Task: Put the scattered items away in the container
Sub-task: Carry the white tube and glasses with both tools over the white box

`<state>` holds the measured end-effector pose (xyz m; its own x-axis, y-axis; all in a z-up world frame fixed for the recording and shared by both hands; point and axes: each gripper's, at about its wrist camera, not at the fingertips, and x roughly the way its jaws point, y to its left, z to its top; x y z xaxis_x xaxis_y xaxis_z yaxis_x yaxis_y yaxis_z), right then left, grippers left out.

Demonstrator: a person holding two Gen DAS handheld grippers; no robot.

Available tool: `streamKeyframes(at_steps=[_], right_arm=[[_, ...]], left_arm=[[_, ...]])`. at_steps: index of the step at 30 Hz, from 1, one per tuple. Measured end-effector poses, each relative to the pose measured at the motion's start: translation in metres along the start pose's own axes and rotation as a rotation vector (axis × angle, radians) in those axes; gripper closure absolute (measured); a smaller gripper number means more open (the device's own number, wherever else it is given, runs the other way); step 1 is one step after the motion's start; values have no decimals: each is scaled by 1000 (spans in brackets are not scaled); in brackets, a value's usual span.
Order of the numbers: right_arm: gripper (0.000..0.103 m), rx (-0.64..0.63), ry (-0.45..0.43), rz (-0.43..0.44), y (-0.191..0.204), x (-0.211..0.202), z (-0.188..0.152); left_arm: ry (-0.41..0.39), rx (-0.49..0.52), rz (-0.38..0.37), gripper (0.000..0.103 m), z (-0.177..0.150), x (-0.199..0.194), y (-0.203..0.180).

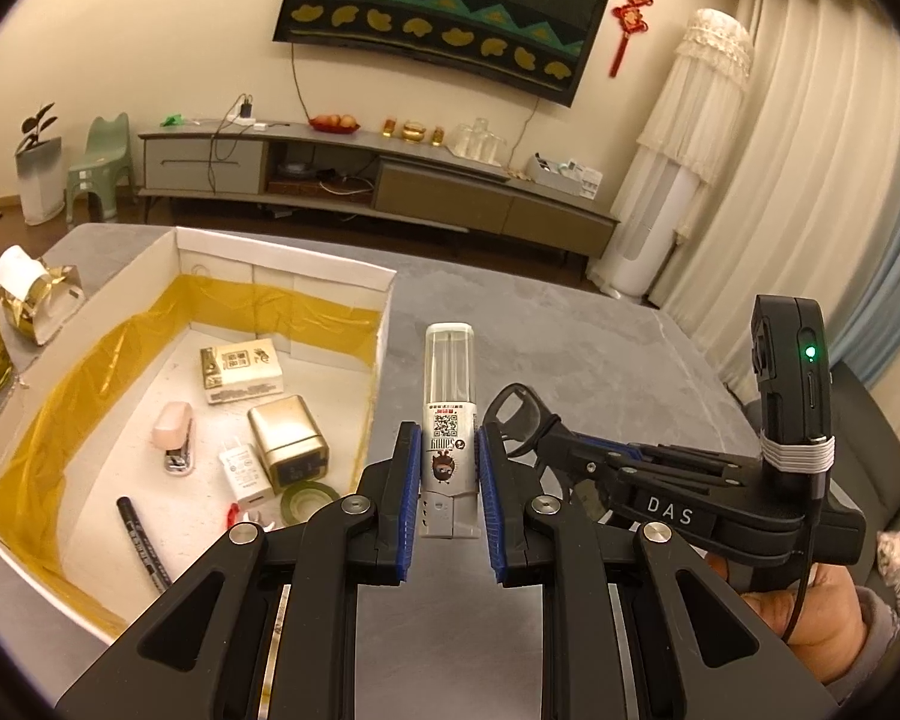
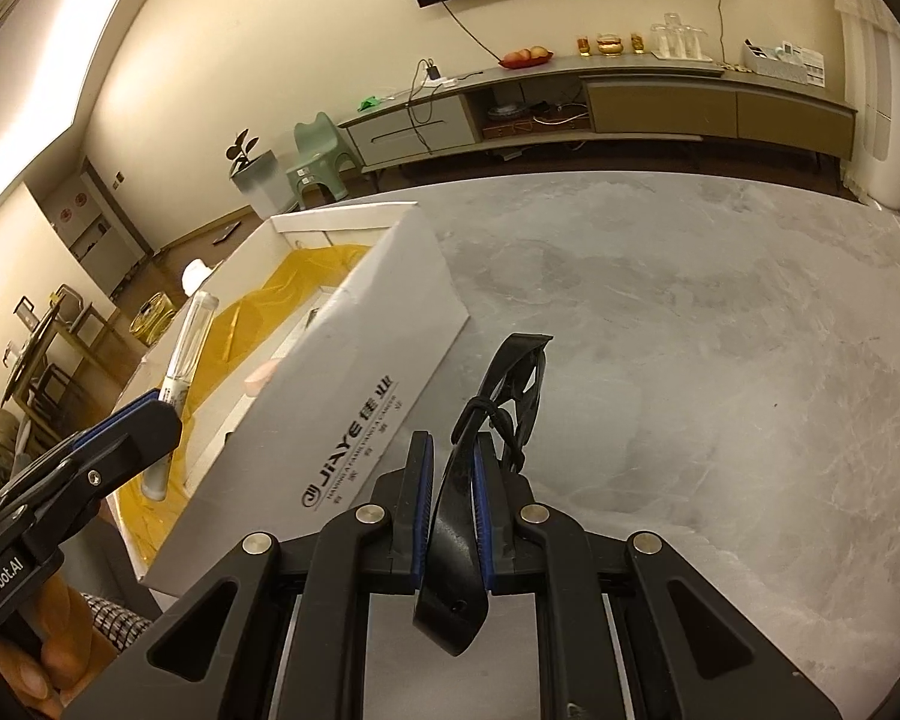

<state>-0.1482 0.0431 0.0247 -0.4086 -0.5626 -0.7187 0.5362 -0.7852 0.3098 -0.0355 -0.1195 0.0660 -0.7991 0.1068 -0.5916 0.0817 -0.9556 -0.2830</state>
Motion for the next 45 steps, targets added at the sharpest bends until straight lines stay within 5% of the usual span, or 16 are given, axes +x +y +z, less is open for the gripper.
streamKeyframes(at_steps=[25,34,45], right_arm=[[89,-112,-43,37,93,-3,1],[89,-90,-87,-27,91,-13,9],[89,-188,-210,55,135,-40,12]], left_arm=[[-87,-88,13,84,2,-54,57],[-117,-133,20,84,5,-65,82],[-128,-143,28,84,5,-67,91]])
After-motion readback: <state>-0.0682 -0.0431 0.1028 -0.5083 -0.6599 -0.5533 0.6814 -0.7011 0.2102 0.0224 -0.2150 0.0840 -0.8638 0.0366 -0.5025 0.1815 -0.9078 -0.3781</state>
